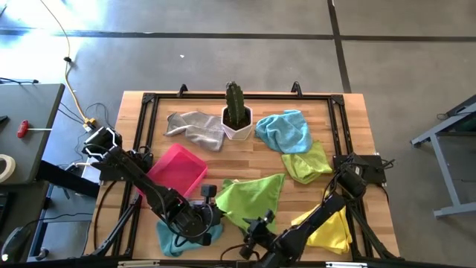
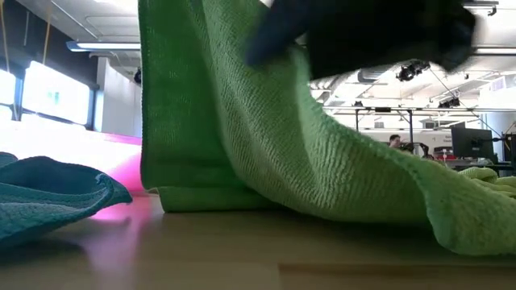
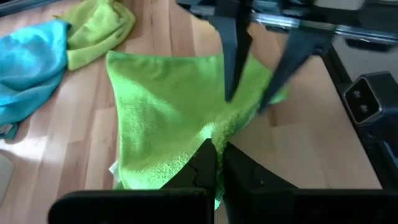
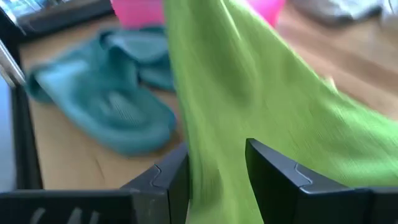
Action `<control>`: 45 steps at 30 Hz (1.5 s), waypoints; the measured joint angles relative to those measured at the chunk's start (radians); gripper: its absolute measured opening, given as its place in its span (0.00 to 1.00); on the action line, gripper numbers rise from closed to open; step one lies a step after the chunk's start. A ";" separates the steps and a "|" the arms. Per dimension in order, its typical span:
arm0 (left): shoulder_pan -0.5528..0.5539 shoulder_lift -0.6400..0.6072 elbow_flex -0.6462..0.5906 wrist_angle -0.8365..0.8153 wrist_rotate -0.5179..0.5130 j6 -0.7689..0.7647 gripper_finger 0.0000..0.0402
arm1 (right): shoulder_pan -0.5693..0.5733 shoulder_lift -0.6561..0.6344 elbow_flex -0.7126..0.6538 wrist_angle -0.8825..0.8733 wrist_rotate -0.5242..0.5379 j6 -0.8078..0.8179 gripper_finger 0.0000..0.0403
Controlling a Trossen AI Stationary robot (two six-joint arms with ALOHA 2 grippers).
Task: Fold microfiber towels
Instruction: Fold the green towel
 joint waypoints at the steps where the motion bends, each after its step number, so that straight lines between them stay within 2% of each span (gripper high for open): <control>1: 0.000 0.000 0.000 -0.001 0.010 0.000 0.00 | 0.006 0.000 0.000 -0.050 -0.016 0.040 0.35; 5: 0.000 0.000 0.000 -0.002 0.051 0.000 0.00 | 0.028 0.000 0.000 -0.250 -0.084 0.211 0.34; 9: 0.000 0.000 0.000 -0.002 0.071 0.001 0.00 | 0.044 0.001 0.000 -0.379 -0.135 0.279 0.30; 15: 0.000 -0.007 0.000 -0.002 0.071 0.002 0.00 | 0.046 0.001 0.000 -0.414 -0.193 0.272 0.25; 24: 0.011 -0.082 0.000 -0.012 0.039 0.018 0.00 | 0.048 0.001 0.000 -0.496 -0.285 0.255 0.25; 29: 0.010 -0.130 0.000 -0.018 0.036 0.019 0.00 | 0.047 0.001 0.000 -0.573 -0.304 0.255 0.25; 36: 0.010 -0.151 0.001 -0.038 0.030 0.019 0.00 | 0.054 -0.001 0.028 -0.721 -0.407 0.224 0.25; 40: 0.010 -0.151 0.001 -0.041 0.013 0.019 0.00 | 0.067 -0.005 0.092 -0.810 -0.391 0.228 0.25; 45: 0.010 -0.151 0.001 -0.042 0.014 0.017 0.00 | 0.085 -0.006 0.131 -0.731 -0.305 0.222 0.25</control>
